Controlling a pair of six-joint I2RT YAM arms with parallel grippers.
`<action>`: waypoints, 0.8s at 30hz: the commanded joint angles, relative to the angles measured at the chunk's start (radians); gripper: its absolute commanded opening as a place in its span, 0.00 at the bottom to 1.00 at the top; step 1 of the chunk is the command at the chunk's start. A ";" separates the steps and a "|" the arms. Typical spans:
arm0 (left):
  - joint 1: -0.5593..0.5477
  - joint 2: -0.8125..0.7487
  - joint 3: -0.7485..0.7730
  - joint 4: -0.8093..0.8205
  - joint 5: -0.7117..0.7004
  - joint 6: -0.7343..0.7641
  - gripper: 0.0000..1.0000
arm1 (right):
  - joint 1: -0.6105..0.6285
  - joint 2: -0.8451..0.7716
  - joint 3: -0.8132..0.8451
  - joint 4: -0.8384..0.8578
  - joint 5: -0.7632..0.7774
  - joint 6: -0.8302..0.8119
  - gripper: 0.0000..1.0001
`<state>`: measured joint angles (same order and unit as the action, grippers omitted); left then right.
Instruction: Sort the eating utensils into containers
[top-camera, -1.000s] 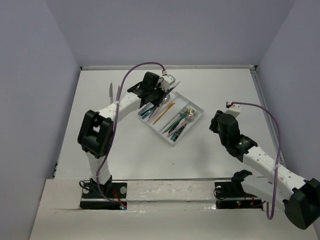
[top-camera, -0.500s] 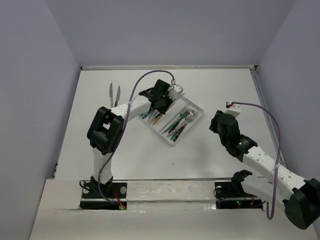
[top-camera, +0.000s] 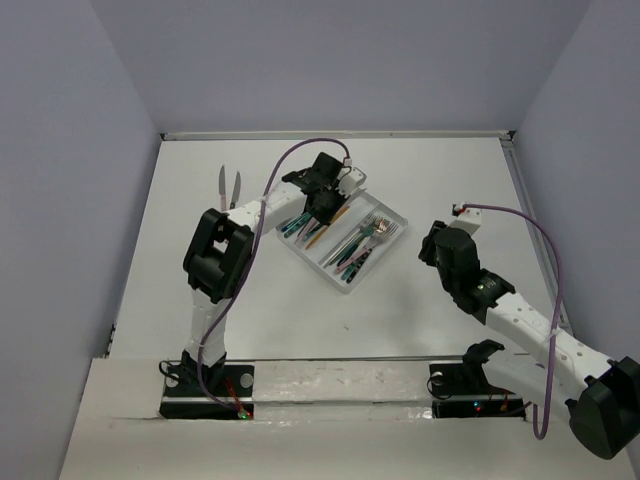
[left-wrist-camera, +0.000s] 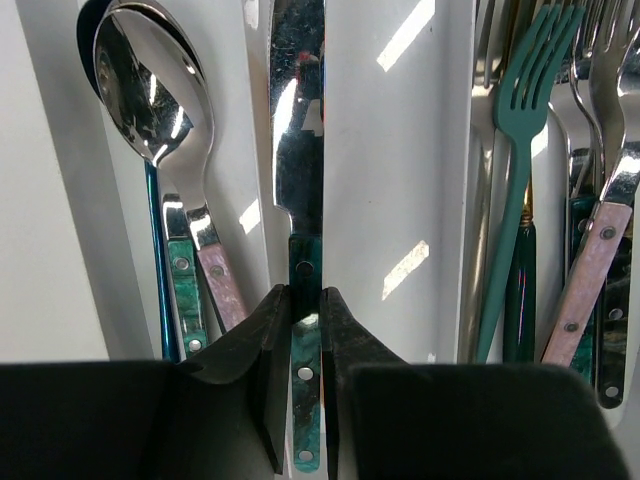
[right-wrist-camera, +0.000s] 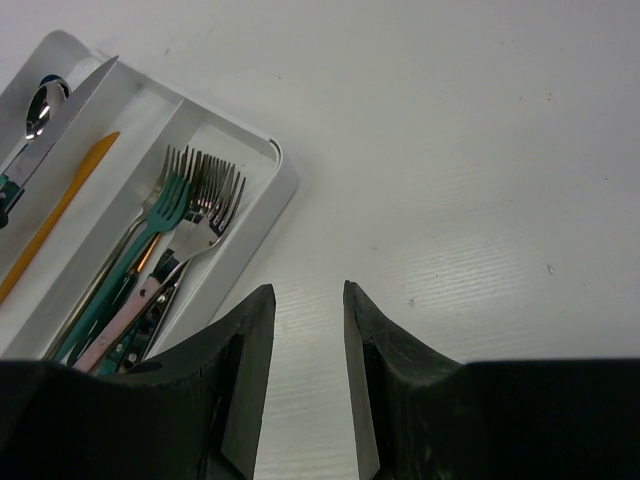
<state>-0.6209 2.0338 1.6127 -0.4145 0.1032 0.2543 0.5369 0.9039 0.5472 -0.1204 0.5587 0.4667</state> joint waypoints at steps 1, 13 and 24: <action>-0.002 -0.043 0.024 -0.066 0.029 0.004 0.00 | 0.000 -0.016 0.026 0.041 0.021 -0.013 0.40; -0.011 0.016 0.055 -0.107 0.069 -0.003 0.00 | 0.000 -0.034 0.022 0.042 0.040 -0.016 0.40; -0.013 0.049 0.044 -0.093 0.089 -0.030 0.00 | 0.000 -0.028 0.025 0.042 0.035 -0.019 0.40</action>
<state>-0.6285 2.0750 1.6276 -0.4919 0.1711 0.2420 0.5369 0.8852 0.5472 -0.1200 0.5686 0.4656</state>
